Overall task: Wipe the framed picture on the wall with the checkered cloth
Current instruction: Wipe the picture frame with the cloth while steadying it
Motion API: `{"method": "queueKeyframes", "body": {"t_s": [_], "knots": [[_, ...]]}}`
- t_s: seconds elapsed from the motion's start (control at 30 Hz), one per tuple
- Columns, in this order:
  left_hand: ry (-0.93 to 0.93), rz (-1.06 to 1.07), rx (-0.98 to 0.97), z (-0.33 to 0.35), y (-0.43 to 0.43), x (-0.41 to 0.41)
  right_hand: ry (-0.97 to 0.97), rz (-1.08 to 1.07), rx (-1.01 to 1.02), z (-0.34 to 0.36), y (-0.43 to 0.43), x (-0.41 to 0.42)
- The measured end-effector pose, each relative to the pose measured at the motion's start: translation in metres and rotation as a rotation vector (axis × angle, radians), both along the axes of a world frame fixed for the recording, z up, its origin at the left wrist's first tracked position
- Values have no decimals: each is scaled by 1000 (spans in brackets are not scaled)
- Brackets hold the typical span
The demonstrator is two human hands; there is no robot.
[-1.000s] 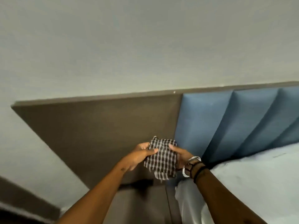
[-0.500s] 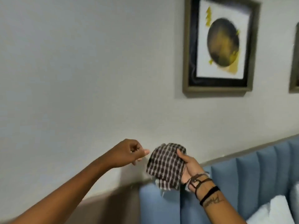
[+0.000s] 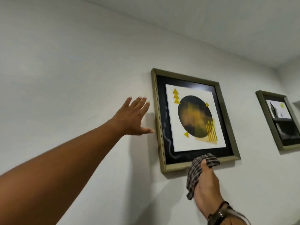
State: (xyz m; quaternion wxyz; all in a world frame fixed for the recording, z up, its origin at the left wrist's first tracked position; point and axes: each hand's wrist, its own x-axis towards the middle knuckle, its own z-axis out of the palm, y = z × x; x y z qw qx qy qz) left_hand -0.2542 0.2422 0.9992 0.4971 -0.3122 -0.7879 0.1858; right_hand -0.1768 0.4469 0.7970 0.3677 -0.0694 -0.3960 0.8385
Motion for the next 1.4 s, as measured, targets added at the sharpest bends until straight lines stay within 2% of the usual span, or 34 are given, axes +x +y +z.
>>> {"method": "queueKeyframes", "body": {"t_s": [0.17, 0.3, 0.4, 0.5, 0.67, 0.83, 0.93, 1.17, 1.27, 1.4], "knots": [[177, 111, -34, 90, 35, 1, 121, -47, 285, 86, -3, -33], [191, 210, -52, 150, 79, 14, 198, -188, 509, 152, 2, -58], [201, 229, -57, 173, 106, 20, 251, -334, 708, 196, 2, -77], [193, 305, -84, 169, 106, 7, 198, -453, 931, 222, -18, -102], [201, 321, -121, 164, 98, -13, 181, -626, 1062, 239, -32, -125], [211, 245, -79, 180, 105, -14, 150, -843, 1278, 246, 0, -130], [169, 220, -38, 177, 104, -21, 168, -865, 1319, 220, 3, -137], [141, 306, -67, 160, 112, -33, 147, -796, 1378, 132, 5, -147], [115, 294, -46, 150, 108, -34, 145, -786, 1453, 153, 10, -142], [88, 264, -23, 149, 105, -29, 133, -799, 1500, 225, 15, -133]]}}
